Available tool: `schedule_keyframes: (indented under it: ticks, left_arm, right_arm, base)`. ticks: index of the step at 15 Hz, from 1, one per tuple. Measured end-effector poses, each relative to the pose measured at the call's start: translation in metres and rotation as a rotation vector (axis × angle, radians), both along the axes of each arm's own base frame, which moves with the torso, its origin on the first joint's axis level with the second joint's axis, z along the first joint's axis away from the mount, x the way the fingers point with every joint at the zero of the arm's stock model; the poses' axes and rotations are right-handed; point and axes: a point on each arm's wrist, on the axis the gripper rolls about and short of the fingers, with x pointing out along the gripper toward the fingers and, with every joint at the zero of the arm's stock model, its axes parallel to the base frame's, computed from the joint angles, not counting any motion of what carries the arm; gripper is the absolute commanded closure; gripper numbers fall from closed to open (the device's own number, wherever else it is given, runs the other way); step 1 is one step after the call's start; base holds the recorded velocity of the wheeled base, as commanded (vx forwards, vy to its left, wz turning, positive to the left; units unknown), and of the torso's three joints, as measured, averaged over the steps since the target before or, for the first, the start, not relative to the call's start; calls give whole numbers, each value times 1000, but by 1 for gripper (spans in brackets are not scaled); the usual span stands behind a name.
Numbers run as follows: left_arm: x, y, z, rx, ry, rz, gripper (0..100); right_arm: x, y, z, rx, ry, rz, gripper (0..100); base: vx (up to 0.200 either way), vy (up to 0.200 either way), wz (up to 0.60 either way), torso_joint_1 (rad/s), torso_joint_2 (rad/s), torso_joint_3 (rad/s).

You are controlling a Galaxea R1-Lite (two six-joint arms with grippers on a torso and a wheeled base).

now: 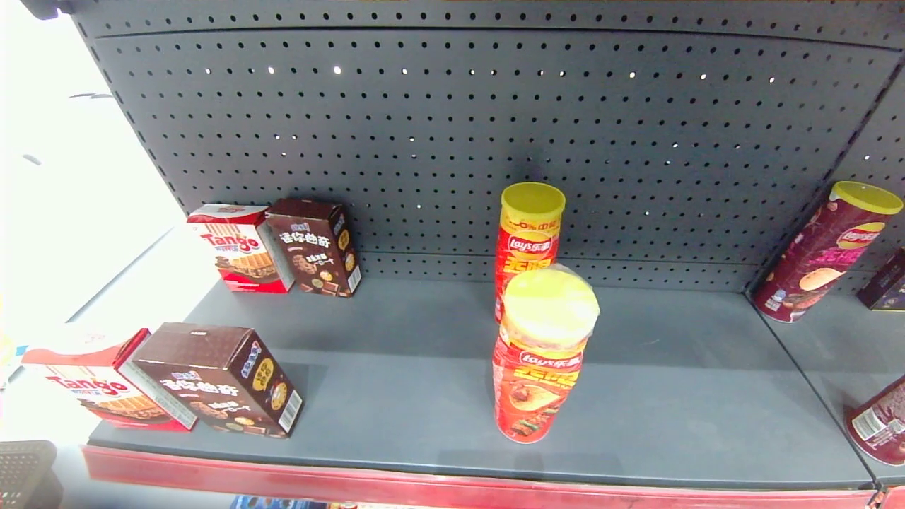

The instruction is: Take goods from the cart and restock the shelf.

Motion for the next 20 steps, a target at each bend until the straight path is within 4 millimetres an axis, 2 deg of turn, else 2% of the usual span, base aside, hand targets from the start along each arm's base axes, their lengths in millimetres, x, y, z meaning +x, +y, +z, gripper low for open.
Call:
schedule_keyframes:
  ticks: [9,12,18,20]
  left_arm:
    - [0,0,0,-1,0,0,0]
    - [0,0,0,1,0,0,0]
    - [0,0,0,2,-3,-2,0]
    - [0,0,0,0,-3,0,0]
  right_arm:
    - [-2,0,-2,-9,-27,26,0]
    - [-5,-1,-3,-11,-62,115,0]
    - [-10,-2,-4,-15,-119,140,0]
    - [-10,-2,-4,-14,-121,142,0]
  base:
    - [0,0,0,0,0,0]
    - [0,0,0,0,0,0]
    - [0,0,0,0,0,0]
    - [-100,0,0,-1,4,1]
